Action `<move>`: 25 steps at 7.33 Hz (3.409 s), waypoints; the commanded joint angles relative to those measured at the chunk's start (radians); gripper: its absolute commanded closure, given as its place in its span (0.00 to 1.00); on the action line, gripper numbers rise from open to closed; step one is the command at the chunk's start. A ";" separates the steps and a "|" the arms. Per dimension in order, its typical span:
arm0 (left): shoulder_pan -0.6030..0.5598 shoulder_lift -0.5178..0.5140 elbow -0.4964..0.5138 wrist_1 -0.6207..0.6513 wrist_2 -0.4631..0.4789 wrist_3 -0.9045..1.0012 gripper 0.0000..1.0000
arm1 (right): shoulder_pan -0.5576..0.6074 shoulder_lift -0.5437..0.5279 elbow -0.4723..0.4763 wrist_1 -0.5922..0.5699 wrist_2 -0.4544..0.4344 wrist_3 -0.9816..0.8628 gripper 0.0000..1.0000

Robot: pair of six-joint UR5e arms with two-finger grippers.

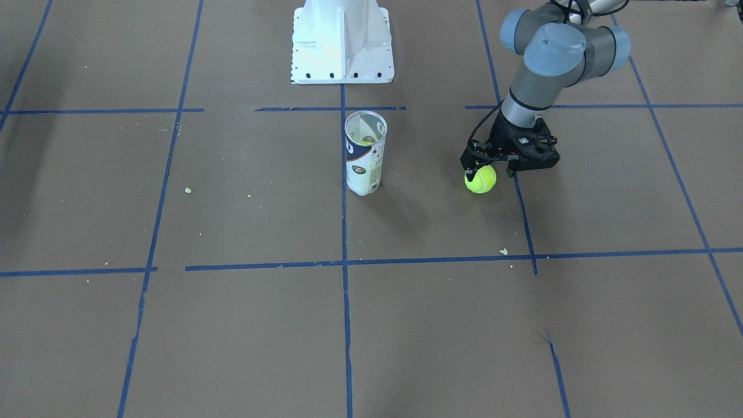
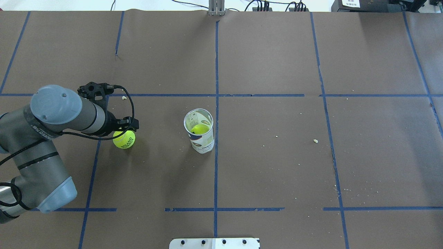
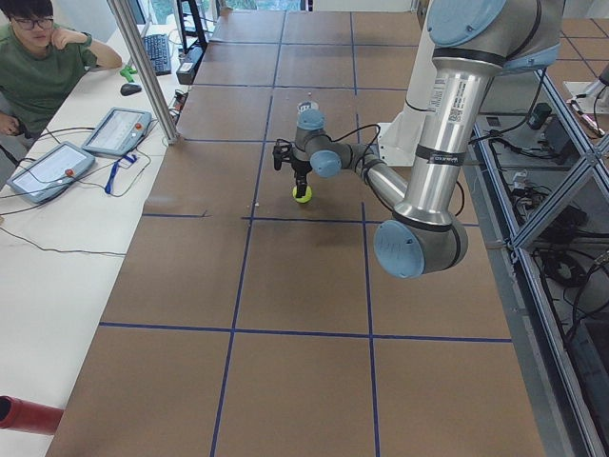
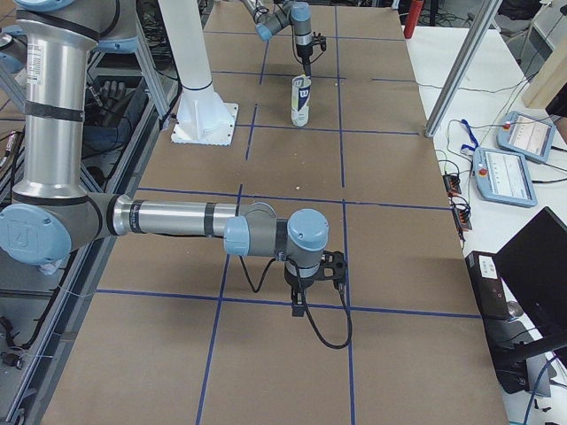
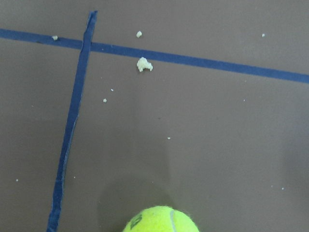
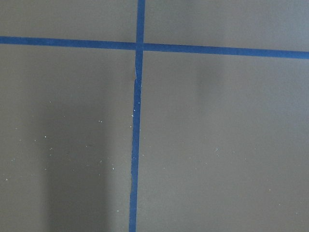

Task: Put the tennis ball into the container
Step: 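Move the left gripper down over the loose tennis ball, then close the left gripper around the tennis ball, then lift the ball with the left gripper and carry it above the clear cup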

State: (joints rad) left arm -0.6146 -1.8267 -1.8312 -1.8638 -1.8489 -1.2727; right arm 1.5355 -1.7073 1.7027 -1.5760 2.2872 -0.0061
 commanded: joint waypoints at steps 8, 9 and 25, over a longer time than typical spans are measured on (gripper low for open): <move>0.041 -0.020 0.062 -0.003 0.013 -0.007 0.04 | 0.000 0.000 0.000 0.001 0.000 0.000 0.00; 0.044 -0.020 0.062 -0.002 0.014 -0.017 0.40 | 0.000 0.000 0.000 0.001 0.000 0.000 0.00; 0.016 -0.661 -0.020 0.739 -0.101 -0.220 0.80 | 0.000 0.001 0.002 0.001 0.000 0.000 0.00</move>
State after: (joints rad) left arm -0.6203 -2.4749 -1.8828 -1.1147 -1.9511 -1.4829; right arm 1.5355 -1.7070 1.7034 -1.5754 2.2872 -0.0061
